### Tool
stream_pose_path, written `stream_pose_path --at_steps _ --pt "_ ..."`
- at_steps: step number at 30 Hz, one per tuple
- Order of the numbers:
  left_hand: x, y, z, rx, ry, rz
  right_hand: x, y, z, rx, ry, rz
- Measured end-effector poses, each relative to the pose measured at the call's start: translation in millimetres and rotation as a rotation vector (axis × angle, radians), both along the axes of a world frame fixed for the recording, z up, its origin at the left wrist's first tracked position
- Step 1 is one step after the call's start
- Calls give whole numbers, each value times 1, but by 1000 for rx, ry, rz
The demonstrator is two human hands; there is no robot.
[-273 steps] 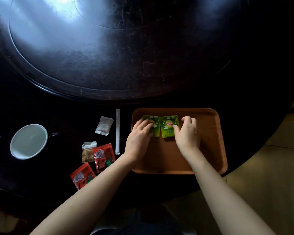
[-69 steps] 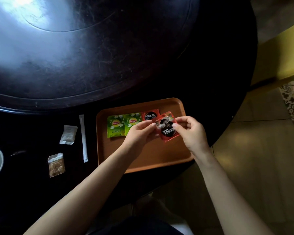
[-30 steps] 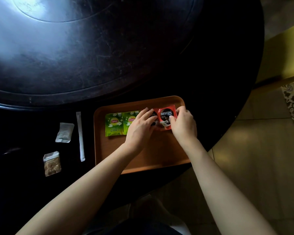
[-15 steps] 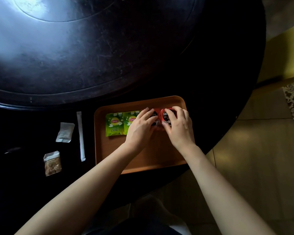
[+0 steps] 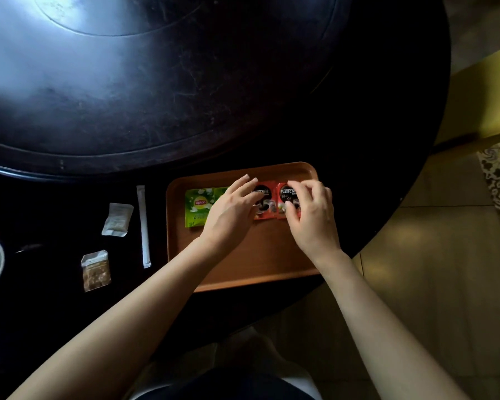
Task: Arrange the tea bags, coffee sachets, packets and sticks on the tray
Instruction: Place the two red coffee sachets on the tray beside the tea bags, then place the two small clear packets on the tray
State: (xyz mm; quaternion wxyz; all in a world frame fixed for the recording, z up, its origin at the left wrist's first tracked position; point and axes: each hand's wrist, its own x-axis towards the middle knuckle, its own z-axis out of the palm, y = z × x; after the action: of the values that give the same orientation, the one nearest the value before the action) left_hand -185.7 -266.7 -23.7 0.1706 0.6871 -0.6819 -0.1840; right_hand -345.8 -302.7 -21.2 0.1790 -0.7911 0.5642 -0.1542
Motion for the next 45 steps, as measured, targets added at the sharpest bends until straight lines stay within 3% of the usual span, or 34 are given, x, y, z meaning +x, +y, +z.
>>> stream_pose_path --at_steps 4,11,14,18,23,27,32,38,43,45 --pt "45 41 19 -29 35 106 25 33 16 227 -24 163" --pt "138 136 15 54 33 577 108 92 21 539 31 527" --pt "165 163 6 148 49 731 148 98 22 523 52 560" --pt "181 180 -5 284 85 720 198 102 18 464 59 541" --pt "187 184 -8 264 39 678 249 99 4 320 140 445" --pt "197 181 -9 324 107 681 281 92 -6 258 230 407" --pt "205 181 -10 326 252 715 302 88 -10 339 209 273" --pt "216 181 -4 351 714 960 292 92 -6 426 128 204" --pt "216 175 3 350 1264 980 274 100 12 528 -111 145" --pt "212 168 7 387 1336 983 264 104 19 544 -214 117"
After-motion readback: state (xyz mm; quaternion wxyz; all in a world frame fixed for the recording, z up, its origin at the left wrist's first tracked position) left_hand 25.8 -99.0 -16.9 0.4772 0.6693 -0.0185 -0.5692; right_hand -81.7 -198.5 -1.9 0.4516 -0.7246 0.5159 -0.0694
